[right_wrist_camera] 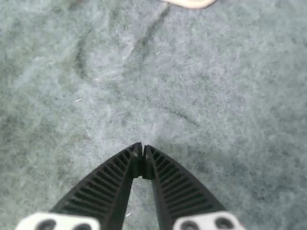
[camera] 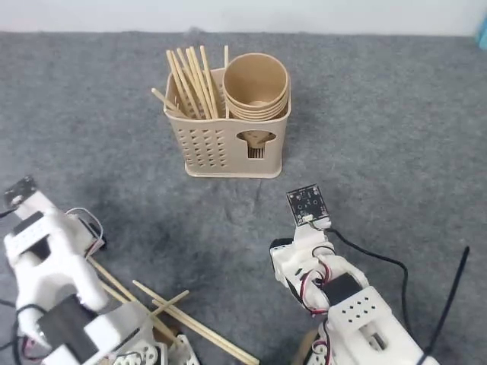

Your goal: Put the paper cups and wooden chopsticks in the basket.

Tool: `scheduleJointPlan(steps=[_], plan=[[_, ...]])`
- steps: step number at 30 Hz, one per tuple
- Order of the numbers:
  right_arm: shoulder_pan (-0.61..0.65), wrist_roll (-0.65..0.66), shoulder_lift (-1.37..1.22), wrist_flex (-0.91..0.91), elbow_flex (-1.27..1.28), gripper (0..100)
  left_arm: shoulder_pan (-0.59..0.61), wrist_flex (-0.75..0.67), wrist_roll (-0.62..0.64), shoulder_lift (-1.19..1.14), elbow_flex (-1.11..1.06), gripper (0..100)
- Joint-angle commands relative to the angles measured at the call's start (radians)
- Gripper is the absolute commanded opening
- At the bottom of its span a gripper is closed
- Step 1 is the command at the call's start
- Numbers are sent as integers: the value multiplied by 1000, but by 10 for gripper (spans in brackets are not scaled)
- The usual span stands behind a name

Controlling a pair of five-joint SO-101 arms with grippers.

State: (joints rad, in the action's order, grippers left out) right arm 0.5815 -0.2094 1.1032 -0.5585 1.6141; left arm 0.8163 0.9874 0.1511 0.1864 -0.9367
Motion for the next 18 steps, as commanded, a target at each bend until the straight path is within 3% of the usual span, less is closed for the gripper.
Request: scheduleJointPlan(steps=[1,3,18], plan=[[-10,-3,27,-7,-17,8,2,-2,15,-12,45,77],[-10,-3,27,-7,-17,8,2,-2,15,-21,45,11],[-10,-3,27,-7,-17,8,-2,5,8,-11,27,13]])
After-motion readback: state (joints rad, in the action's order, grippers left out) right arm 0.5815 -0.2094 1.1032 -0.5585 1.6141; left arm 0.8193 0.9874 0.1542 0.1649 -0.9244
